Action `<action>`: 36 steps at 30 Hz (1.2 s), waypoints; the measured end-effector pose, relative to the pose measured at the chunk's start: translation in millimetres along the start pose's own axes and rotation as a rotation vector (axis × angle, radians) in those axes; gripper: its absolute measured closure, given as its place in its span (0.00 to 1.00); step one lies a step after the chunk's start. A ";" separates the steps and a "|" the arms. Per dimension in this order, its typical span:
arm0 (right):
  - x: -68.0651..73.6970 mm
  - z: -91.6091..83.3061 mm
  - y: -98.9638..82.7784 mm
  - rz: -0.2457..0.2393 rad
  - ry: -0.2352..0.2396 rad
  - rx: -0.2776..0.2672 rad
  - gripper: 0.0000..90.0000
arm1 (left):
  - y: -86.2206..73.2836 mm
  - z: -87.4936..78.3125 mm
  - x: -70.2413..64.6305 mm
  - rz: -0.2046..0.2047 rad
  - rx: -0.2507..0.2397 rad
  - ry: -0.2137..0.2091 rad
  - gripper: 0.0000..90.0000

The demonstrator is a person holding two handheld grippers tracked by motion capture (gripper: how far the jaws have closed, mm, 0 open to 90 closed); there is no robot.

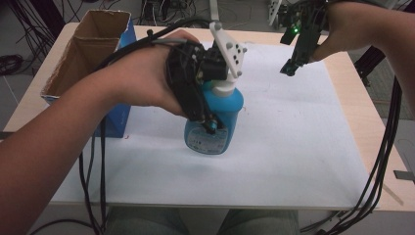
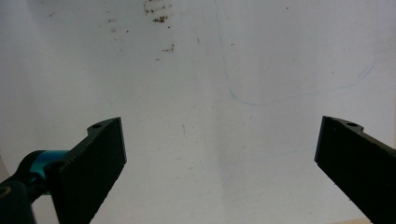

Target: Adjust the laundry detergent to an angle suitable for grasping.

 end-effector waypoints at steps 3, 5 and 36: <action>0.6 -0.1 -0.9 0.004 -0.001 0.003 0.01 | -2.0 2.6 -0.9 0.017 0.001 -0.009 0.49; 0.8 -0.4 -0.9 -0.003 -0.002 0.002 0.01 | -3.8 4.2 -1.9 0.032 0.004 -0.025 0.49; 3.7 2.5 -7.2 0.004 -0.005 0.004 0.01 | -25.2 39.2 5.1 0.115 -0.027 -0.020 0.49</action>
Point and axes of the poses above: each handheld gripper's, and its own axes: z roughly forward along the jaws, y roughly out of its top, x roughly to its left, the point moved 7 cm from there along z, roughly forward along the jaws, and after that the axes turned 9 degrees about y, right-handed, at the moved point
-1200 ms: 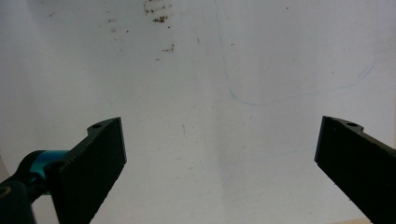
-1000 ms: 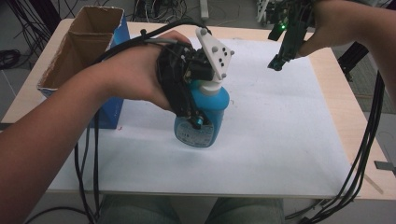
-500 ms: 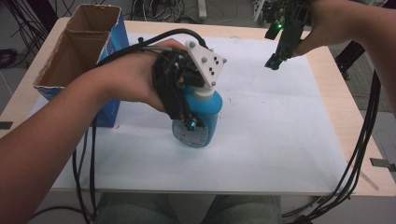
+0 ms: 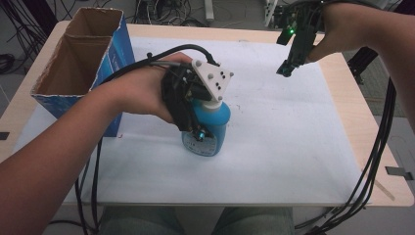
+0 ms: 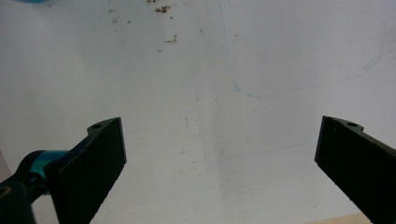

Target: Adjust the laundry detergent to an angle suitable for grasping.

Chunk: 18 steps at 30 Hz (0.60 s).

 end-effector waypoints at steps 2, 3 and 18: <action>-0.3 0.3 -0.7 -0.001 0.001 0.001 0.01 | -0.4 0.4 -0.7 -0.001 0.000 -0.010 0.49; -0.4 0.6 -0.9 0.000 0.001 0.001 0.01 | -0.5 0.5 -1.4 -0.003 -0.004 -0.013 0.49; -0.7 5.1 5.0 -0.009 0.010 0.005 0.01 | -11.9 -5.3 -3.2 -0.013 0.003 -0.015 0.49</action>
Point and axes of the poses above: each handheld gripper's, and its own axes: z roughly forward along the jaws, y roughly out of its top, x roughly to its left, the point moved 7 cm from there along z, roughly forward along the jaws, and after that the axes turned 9 degrees about y, right-handed, at the moved point
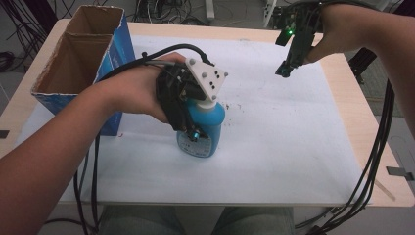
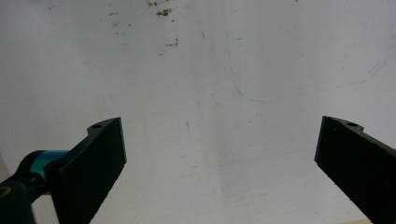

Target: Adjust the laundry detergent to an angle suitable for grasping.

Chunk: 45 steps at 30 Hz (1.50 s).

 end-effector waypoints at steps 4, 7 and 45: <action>0.2 0.6 0.2 0.004 0.000 0.003 0.01 | -2.7 -1.0 -0.1 -0.002 -0.002 -0.006 0.49; 0.1 1.0 0.4 0.006 0.001 0.004 0.01 | -4.7 -1.1 0.0 0.001 -0.003 -0.002 0.49; 1.8 0.1 2.2 0.004 0.002 -0.003 0.01 | -8.8 -7.1 -1.1 -0.023 0.000 -0.002 0.36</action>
Point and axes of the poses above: each handheld gripper's, and its own axes: z roughly forward along the jaws, y roughly out of its top, x roughly to its left, the point moved 7 cm from there along z, roughly forward along the jaws, and after that the axes turned 9 degrees about y, right-handed, at the moved point
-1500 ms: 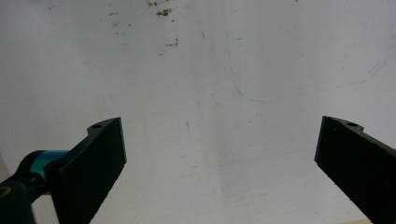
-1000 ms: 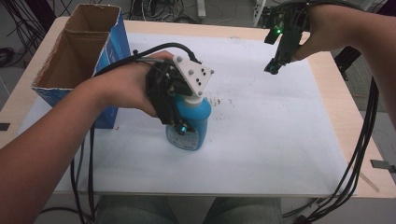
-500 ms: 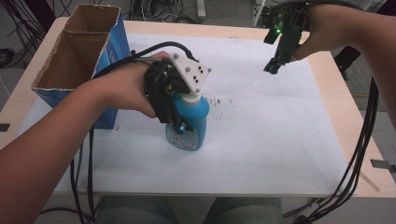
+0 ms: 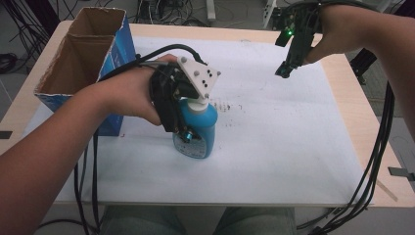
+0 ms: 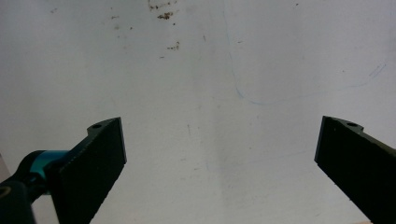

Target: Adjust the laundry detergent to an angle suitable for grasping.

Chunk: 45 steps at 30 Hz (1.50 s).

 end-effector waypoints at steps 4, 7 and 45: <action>0.4 0.0 0.7 -0.005 -0.003 -0.002 0.01 | 1.2 -4.7 -0.3 -0.018 -0.002 0.016 0.30; 0.8 -0.3 0.5 -0.004 -0.002 0.000 0.01 | 2.7 -10.3 -1.4 -0.021 0.000 0.015 0.29; 0.1 -4.9 -6.3 0.002 -0.006 -0.015 0.01 | -2.2 -77.0 40.5 -0.110 0.337 0.080 0.07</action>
Point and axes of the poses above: each handheld gripper's, and its own axes: z roughly forward along the jaws, y roughly out of its top, x roughly to its left, the point moved 7 cm from there along z, roughly forward along the jaws, and after that the axes turned 9 degrees about y, right-handed, at the moved point
